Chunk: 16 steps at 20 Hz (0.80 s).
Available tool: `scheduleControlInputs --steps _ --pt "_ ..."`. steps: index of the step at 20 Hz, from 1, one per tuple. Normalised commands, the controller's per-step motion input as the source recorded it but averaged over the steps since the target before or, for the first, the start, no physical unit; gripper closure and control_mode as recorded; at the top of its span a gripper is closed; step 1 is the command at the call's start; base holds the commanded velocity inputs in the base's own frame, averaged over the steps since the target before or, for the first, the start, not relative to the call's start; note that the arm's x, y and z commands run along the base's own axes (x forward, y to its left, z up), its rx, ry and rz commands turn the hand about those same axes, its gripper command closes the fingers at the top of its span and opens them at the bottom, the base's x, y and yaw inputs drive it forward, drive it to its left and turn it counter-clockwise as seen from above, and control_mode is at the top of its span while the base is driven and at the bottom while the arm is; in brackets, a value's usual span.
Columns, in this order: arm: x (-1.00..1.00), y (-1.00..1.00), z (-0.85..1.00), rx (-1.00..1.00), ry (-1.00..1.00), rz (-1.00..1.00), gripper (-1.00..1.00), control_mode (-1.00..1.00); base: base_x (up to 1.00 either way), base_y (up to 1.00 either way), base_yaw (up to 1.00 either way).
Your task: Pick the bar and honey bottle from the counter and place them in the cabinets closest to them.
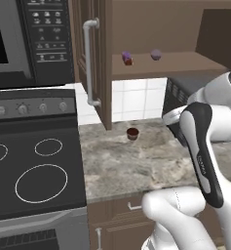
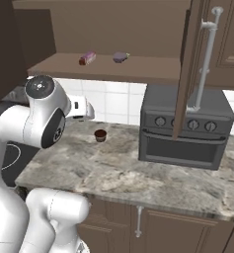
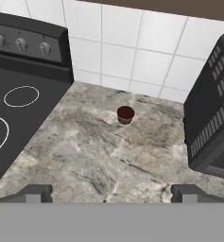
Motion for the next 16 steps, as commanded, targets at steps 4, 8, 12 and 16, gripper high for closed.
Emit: scheduleControlInputs --steps 4,8,12,16 --pt "0.0 0.0 0.0 0.0 0.0 0.0 -1.0 1.0 -0.59 0.0 0.03" --pt "0.0 0.0 0.0 0.0 0.0 0.0 -1.0 1.0 -0.58 -0.01 0.03" --pt "0.0 0.0 0.0 0.0 0.0 0.0 -1.0 1.0 -0.53 0.0 0.03" --pt "0.0 0.0 0.0 0.0 0.0 0.0 -1.0 1.0 -0.39 0.14 0.02"
